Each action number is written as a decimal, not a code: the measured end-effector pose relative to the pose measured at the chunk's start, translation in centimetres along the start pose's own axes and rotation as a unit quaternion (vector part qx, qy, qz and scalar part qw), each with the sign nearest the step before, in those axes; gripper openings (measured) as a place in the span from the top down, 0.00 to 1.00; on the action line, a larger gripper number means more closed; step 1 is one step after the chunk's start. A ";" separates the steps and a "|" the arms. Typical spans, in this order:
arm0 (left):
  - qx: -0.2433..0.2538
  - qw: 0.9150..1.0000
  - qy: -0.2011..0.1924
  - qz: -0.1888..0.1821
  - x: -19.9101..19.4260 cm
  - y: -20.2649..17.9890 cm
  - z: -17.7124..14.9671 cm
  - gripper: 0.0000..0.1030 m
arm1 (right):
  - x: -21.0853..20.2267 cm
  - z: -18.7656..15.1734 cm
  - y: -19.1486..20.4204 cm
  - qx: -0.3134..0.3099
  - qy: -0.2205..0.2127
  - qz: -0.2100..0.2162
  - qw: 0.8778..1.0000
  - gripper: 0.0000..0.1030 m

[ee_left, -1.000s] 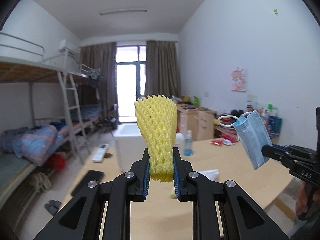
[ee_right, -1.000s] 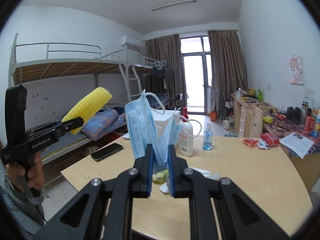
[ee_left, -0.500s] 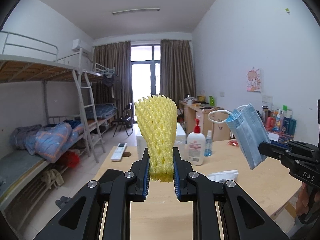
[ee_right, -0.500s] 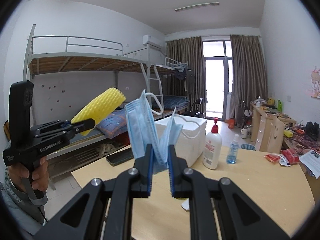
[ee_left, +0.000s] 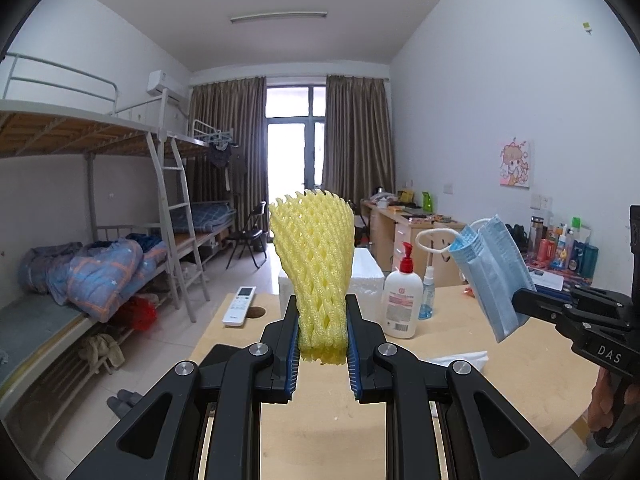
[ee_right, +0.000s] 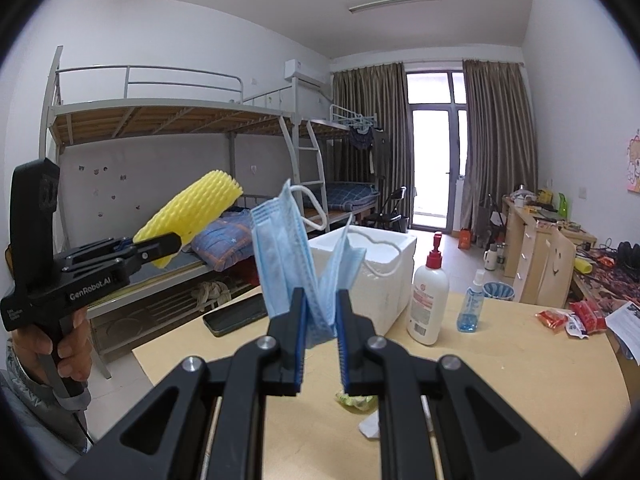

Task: Organize soft objects
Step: 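Carry the net and mask over the white foam box and release the mask from the right tool, then lower the yellow net into the foam box and open the left tool, then move both tools back toward the remaining items on the table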

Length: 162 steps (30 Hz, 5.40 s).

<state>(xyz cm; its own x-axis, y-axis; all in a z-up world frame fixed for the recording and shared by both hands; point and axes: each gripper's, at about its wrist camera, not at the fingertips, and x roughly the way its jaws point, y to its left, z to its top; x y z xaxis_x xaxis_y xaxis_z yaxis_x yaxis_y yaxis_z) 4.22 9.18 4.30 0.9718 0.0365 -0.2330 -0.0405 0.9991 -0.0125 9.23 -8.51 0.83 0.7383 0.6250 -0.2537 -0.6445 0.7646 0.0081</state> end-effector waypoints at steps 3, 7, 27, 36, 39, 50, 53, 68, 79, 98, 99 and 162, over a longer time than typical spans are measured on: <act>-0.004 1.000 0.003 -0.004 0.4 0.4 0.1 0.80 | 0.6 0.2 0.1 -0.001 0.005 -0.001 1.000 0.84; -0.005 1.000 0.008 -0.012 1.5 0.9 0.6 0.80 | 1.2 0.9 0.1 0.000 0.006 -0.001 1.000 0.84; -0.006 0.999 0.028 -0.039 7.8 2.4 3.4 0.80 | 7.4 5.2 -2.4 0.017 0.019 -0.018 1.000 0.84; -0.004 0.997 0.047 -0.054 11.2 2.4 4.3 0.80 | 10.4 6.4 -2.6 0.005 0.033 -0.025 0.999 0.84; -0.004 0.997 0.054 -0.058 12.5 2.6 4.3 0.80 | 11.4 6.6 -2.6 -0.004 0.041 -0.025 0.999 0.84; -0.003 0.997 0.059 -0.040 15.6 3.3 5.2 0.80 | 15.1 7.5 -3.8 -0.005 0.059 -0.031 0.998 0.84; 0.001 0.998 0.058 -0.035 16.1 3.3 5.3 0.80 | 16.2 7.5 -4.0 -0.005 0.065 -0.028 0.997 0.84; -0.006 0.998 0.067 -0.015 18.0 4.2 5.3 0.80 | 21.5 7.4 -5.3 0.005 0.100 -0.010 0.995 0.84; -0.017 0.997 0.080 -0.011 18.4 4.3 5.4 0.80 | 22.8 7.1 -5.7 0.019 0.117 0.007 0.993 0.61; -0.014 0.996 0.089 -0.029 19.2 3.8 5.8 0.80 | 18.4 9.0 -5.6 0.008 0.051 -0.011 0.999 0.06; -0.012 0.995 0.090 -0.033 19.4 3.9 5.8 0.80 | 18.2 9.0 -5.7 0.007 0.049 -0.014 0.999 0.06; 0.010 0.998 0.037 -0.044 12.6 -1.1 8.1 0.01 | 4.5 6.5 -4.6 0.002 -0.013 -0.090 0.996 0.01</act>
<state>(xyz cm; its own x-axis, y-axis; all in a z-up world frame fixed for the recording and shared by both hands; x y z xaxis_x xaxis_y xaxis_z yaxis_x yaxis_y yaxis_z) 18.41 8.71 9.27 0.9519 -0.0514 -0.3021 0.0485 0.9987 -0.0170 16.80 -8.21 5.97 0.8471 0.4806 -0.2268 -0.4996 0.8657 -0.0312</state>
